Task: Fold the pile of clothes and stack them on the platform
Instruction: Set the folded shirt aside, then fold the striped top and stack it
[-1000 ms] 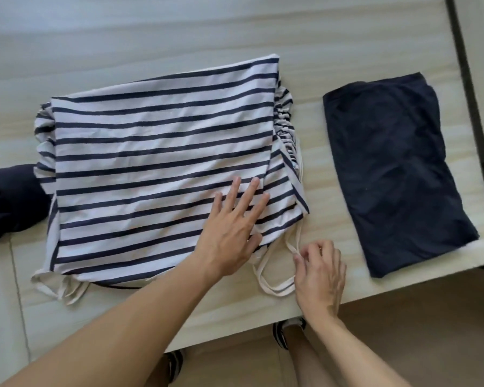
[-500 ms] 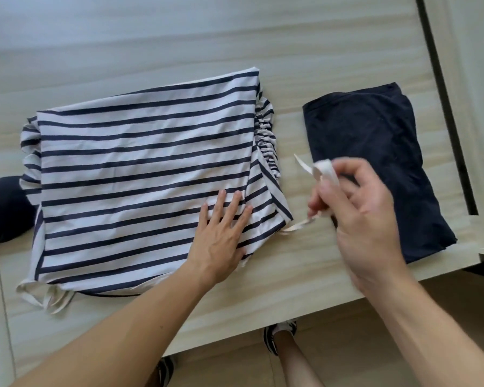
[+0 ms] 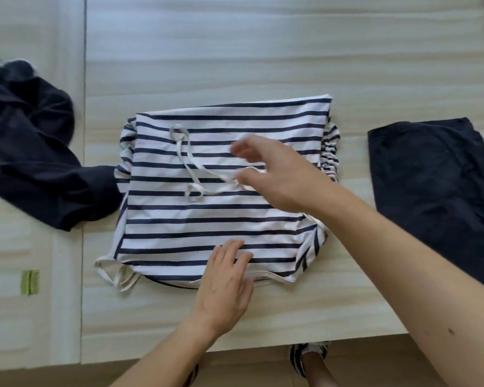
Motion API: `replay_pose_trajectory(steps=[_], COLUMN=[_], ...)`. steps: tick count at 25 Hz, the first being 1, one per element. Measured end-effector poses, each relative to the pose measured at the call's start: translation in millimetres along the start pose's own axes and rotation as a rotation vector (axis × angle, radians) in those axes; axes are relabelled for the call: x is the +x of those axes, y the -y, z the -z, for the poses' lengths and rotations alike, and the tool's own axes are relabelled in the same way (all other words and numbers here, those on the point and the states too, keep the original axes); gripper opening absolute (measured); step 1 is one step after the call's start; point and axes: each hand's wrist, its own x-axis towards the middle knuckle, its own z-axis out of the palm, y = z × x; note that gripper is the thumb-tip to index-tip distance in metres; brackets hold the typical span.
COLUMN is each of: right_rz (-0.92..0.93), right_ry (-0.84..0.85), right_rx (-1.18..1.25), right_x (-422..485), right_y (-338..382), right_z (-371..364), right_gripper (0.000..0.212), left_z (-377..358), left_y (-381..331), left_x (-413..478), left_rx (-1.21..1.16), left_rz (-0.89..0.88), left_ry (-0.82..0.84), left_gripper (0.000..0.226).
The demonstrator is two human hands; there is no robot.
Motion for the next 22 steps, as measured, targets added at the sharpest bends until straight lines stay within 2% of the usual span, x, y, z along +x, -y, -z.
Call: replay_pose_trajectory(steps=[2, 4, 7, 8, 10, 13, 16, 18, 20, 21, 22], right_rz=[-0.161, -0.4, -0.723, -0.794, -0.862, -0.849, -0.76, -0.671, -0.564, -0.505, -0.448], right_ry=[-0.153, -0.335, -0.344, -0.361, -0.48, -0.613, -0.589, -0.556, -0.496, -0.455, -0.411], right_rx=[-0.035, -0.066, -0.071, -0.051, -0.032, -0.028, -0.011, -0.106, -0.249, -0.322, -0.391], right_x=[0, -9, -26, -28, -24, -10, 2, 14, 31, 40, 51], right_y=[-36, -80, -130, -139, -147, -146, -147, -147, -147, -148, -147], right_z=[-12, -24, -52, -61, -72, -64, -35, -5, 25, 39, 50], right_gripper=[0.045, 0.067, 0.109, 0.113, 0.103, 0.068, 0.049, 0.045, 0.047, 0.048, 0.048], left_z=[11, 24, 39, 42, 41, 33, 27, 23, 20, 21, 22], left_y=[25, 49, 83, 90, 96, 83, 54, 25, -6, -19, -27], left_x=[-17, -24, -20, -17, -12, -9, -9, -11, -9, -5, 1], left_rx=[-0.002, 0.061, 0.159, 0.159, 0.173, 0.279, 0.33, 0.282, 0.136, 0.054, 0.014], left_rz=[0.058, 0.136, 0.305, 0.352, 0.391, 0.388, 0.398, 0.355, 0.258, 0.21, 0.153], left_ry=[-0.087, -0.174, -0.215, -0.209, -0.145, -0.025, 0.043, 0.093, 0.208, 0.31, 0.328], left_gripper=[0.042, 0.054, 0.07, 0.072, 0.074, 0.076, 0.077, 0.076, 0.071, 0.066, 0.059])
